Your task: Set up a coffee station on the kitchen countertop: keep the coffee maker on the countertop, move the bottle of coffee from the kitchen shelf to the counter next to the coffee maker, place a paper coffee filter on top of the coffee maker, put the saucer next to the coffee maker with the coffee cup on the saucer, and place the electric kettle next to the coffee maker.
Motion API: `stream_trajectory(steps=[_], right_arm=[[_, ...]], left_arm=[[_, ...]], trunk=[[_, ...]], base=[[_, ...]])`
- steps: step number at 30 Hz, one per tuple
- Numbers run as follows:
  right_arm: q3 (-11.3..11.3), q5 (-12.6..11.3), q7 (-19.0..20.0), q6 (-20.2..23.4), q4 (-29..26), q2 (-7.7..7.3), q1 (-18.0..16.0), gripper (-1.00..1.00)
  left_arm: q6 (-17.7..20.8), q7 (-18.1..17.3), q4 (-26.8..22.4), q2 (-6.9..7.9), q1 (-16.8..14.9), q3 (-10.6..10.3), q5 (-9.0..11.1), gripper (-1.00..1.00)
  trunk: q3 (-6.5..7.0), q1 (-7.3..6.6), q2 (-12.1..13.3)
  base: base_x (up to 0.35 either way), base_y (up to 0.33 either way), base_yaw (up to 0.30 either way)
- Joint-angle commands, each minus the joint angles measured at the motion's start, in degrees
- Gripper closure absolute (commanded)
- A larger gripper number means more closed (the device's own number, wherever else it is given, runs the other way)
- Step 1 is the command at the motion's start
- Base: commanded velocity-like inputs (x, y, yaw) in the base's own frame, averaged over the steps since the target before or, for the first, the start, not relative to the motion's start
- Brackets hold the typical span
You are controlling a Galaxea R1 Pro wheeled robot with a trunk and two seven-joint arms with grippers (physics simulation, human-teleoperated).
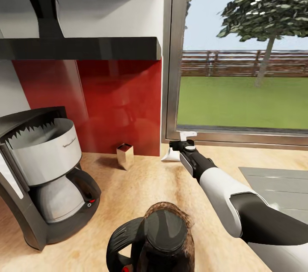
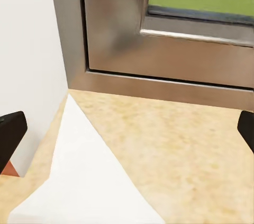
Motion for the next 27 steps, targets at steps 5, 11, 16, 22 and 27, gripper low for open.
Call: stream_trajectory(steps=[5, 11, 16, 22, 27], right_arm=[[0.31, 0.32, -0.33, 0.5, -0.06, 0.0, -0.02, -1.0], [0.31, 0.37, -0.33, 0.52, -0.01, 0.0, -0.02, -1.0], [0.31, 0.36, -0.33, 0.49, 0.36, 0.0, 0.04, -1.0], [0.31, 0.28, -0.33, 0.42, 1.58, 0.0, 0.08, -1.0], [0.32, 0.29, -0.33, 0.41, 1.7, 0.0, 0.13, -1.0]], left_arm=[[0.21, 0.02, -0.07, -0.07, 0.0, 0.03, 0.08, -1.0], [0.21, 0.02, -0.07, -0.17, 0.0, 0.03, 0.08, -1.0], [0.21, 0.02, -0.07, -0.39, 0.0, 0.08, 0.08, -1.0], [0.21, 0.02, -0.07, -0.43, 0.0, 0.05, 0.08, -1.0], [0.21, 0.01, -0.07, -0.44, 0.0, 0.08, 0.08, -1.0]], trunk=[[-0.96, 1.11, -2.06], [-2.03, 2.43, -4.46], [-2.93, 3.52, -6.47], [-4.01, 4.84, -8.88], [-4.91, 5.94, -10.88]], base=[[0.0, 0.0, 0.0], [0.0, 0.0, 0.0], [0.0, 0.0, 0.0], [0.0, 0.0, 0.0], [0.0, 0.0, 0.0]])
